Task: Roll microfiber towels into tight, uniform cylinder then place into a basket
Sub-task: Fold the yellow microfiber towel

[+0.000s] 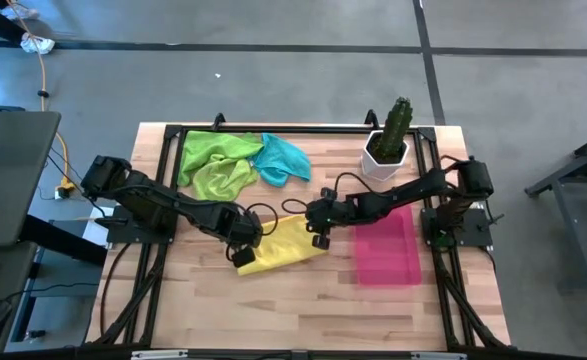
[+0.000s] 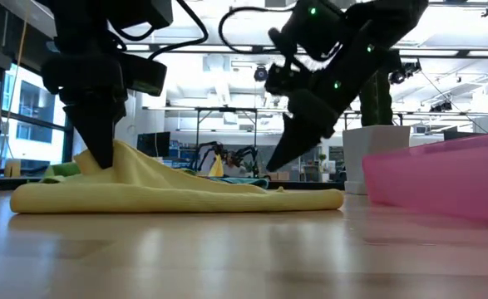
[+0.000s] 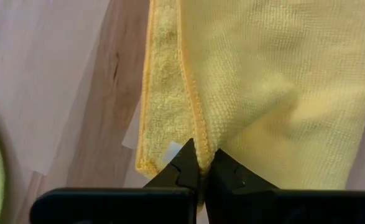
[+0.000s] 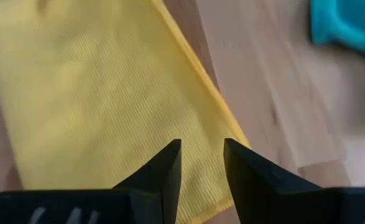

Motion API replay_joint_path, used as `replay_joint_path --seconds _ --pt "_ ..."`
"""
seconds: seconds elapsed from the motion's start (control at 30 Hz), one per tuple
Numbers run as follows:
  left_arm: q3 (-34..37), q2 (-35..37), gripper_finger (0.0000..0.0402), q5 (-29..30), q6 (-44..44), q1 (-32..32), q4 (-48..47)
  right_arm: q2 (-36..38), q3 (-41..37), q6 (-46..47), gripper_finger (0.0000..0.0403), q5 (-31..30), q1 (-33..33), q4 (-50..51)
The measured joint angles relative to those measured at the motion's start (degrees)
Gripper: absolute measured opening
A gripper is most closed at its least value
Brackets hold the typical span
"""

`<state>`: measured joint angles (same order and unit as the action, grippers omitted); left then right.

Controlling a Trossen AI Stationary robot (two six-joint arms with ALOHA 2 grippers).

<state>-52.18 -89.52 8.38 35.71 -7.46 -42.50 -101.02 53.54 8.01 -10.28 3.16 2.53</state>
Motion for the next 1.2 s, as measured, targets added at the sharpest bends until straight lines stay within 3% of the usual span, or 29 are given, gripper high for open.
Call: replay_joint_path --seconds 0.63,0.83,1.03,1.2 --pt "-0.02 0.0 0.0003 -3.77 -2.95 -0.02 -1.36 -6.11 -0.04 2.27 0.0114 -0.31 -0.26 -3.05" --pt "-0.02 0.0 0.0046 -3.03 -3.11 -0.02 -1.48 -6.18 -0.04 2.49 0.0114 -0.35 -0.26 -3.7" --pt "-0.02 0.0 0.0102 1.6 -3.95 0.04 -4.1 -6.2 -0.04 2.49 0.0114 -0.35 -0.26 -3.86" --pt "-0.02 0.0 0.0125 2.62 -3.87 0.35 -7.39 -6.2 -0.04 2.49 0.0114 -0.77 -0.26 -3.85"
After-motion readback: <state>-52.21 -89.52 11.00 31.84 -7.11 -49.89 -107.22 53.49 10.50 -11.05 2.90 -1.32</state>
